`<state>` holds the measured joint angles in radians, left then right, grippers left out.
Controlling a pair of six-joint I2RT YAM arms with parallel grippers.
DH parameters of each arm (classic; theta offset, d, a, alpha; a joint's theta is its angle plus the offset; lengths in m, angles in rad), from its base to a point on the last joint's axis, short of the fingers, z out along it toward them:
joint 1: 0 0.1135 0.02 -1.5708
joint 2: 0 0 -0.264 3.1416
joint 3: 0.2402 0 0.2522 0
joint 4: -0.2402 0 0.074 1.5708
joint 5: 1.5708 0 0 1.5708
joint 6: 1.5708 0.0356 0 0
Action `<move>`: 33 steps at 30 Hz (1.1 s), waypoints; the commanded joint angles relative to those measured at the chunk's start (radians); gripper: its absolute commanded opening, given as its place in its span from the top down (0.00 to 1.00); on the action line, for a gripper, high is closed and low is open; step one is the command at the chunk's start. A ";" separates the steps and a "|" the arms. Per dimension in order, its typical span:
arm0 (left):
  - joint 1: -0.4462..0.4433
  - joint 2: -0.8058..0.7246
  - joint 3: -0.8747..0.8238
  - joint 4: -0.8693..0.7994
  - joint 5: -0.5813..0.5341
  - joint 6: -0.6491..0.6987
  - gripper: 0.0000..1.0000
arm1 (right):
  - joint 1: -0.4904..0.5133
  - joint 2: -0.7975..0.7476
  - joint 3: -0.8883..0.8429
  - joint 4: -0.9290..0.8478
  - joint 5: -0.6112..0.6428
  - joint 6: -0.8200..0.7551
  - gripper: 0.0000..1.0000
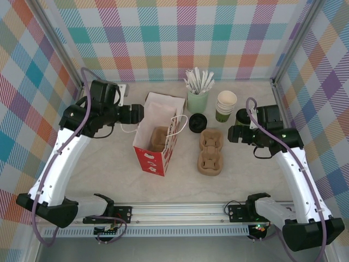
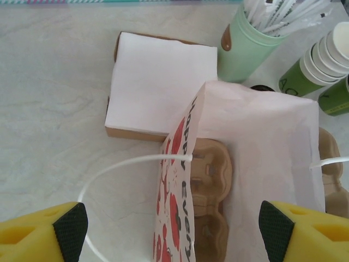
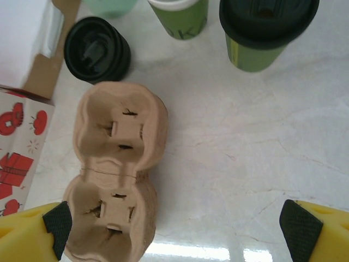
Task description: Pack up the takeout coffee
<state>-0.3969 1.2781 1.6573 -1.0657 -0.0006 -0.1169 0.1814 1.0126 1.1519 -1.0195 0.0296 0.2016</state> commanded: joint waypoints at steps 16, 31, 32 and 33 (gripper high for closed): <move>0.018 0.401 0.338 -0.147 0.125 0.563 0.15 | -0.018 0.011 -0.043 0.012 -0.052 -0.021 0.00; 0.016 0.616 0.488 -0.167 0.263 0.771 0.25 | -0.022 0.020 -0.070 0.030 -0.083 -0.025 0.00; 0.016 0.626 0.494 -0.173 0.267 0.776 0.29 | -0.022 0.020 -0.072 0.032 -0.084 -0.025 0.00; 0.016 0.632 0.502 -0.176 0.269 0.780 0.32 | -0.022 0.021 -0.073 0.033 -0.086 -0.025 0.00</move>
<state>-0.3889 1.8889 2.1227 -1.1946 0.2161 0.6094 0.1684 1.0286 1.0908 -1.0027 -0.0334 0.1944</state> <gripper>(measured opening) 0.693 0.996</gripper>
